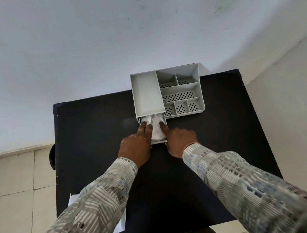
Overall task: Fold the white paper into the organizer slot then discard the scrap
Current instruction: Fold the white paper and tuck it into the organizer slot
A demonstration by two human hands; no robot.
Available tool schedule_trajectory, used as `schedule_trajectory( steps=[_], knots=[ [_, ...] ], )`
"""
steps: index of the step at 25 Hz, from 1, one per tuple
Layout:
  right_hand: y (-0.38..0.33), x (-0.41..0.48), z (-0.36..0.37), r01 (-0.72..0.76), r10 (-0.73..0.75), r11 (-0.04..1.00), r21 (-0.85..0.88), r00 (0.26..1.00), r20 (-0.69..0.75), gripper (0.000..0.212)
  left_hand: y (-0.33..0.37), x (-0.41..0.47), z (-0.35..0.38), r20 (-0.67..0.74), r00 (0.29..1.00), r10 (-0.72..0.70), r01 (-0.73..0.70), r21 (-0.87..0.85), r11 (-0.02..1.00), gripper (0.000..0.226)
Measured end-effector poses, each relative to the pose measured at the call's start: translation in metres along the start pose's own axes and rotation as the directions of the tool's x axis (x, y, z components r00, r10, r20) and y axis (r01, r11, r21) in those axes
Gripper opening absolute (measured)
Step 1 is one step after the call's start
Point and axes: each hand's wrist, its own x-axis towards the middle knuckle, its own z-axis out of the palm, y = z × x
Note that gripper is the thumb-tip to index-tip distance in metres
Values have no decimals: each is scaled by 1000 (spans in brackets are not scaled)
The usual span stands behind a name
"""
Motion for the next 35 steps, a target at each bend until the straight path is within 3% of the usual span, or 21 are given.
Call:
schedule_trajectory(
  steps=[4, 6, 9, 10, 12, 15, 18, 21, 24, 28, 31, 35],
  knots=[
    [0, -1, -1, -14, 15, 999, 30, 1000, -17, 88, 0, 1, 7, 32, 997, 66, -69, 83, 994, 79],
    [-1, -11, 1, -3, 13, 998, 57, 984, -177, 81, 0, 7, 2, 40, 998, 58, -62, 109, 992, 71],
    [-9, -30, 10, 127, -74, 987, 95, 897, -435, 65, -2, 17, -10, 37, 999, 22, -26, 111, 993, 66],
    [-11, -31, 12, 181, -132, 981, 74, 892, -432, 63, -4, 20, -12, 37, 999, 20, -24, 118, 993, 65],
    [-14, -26, 13, 227, -209, 973, 28, 932, -295, 69, -4, 22, -13, 41, 999, 25, -30, 126, 992, 63],
    [-12, -8, 10, 211, -217, 976, -48, 960, -176, 76, -4, 14, -6, -56, 998, 25, -18, 120, 993, 61],
    [-12, 3, -2, 214, -229, 972, -95, 956, -185, 71, -5, -1, 4, -178, 983, 53, -32, 118, 992, 59],
    [-14, 0, -6, 213, -223, 974, -74, 954, -200, 69, -5, -7, 0, -138, 990, 38, -22, 118, 993, 47],
    [-12, -20, 1, 189, -176, 982, 10, 933, -313, 66, -4, 1, -17, -110, 994, 7, 6, 120, 993, 31],
    [-12, -31, 8, 143, -118, 987, 73, 956, -270, 75, -2, 9, -28, -112, 994, -15, 30, 131, 991, 29],
    [-13, -16, 5, 195, -152, 967, 166, 958, -244, 79, -2, 12, -27, -119, 989, -91, 97, 43, 994, 32],
    [-8, -13, 8, 219, -135, 942, 254, 941, -310, 70, -7, 17, -31, -146, 974, -175, 158, -123, 980, 37]
  ],
)
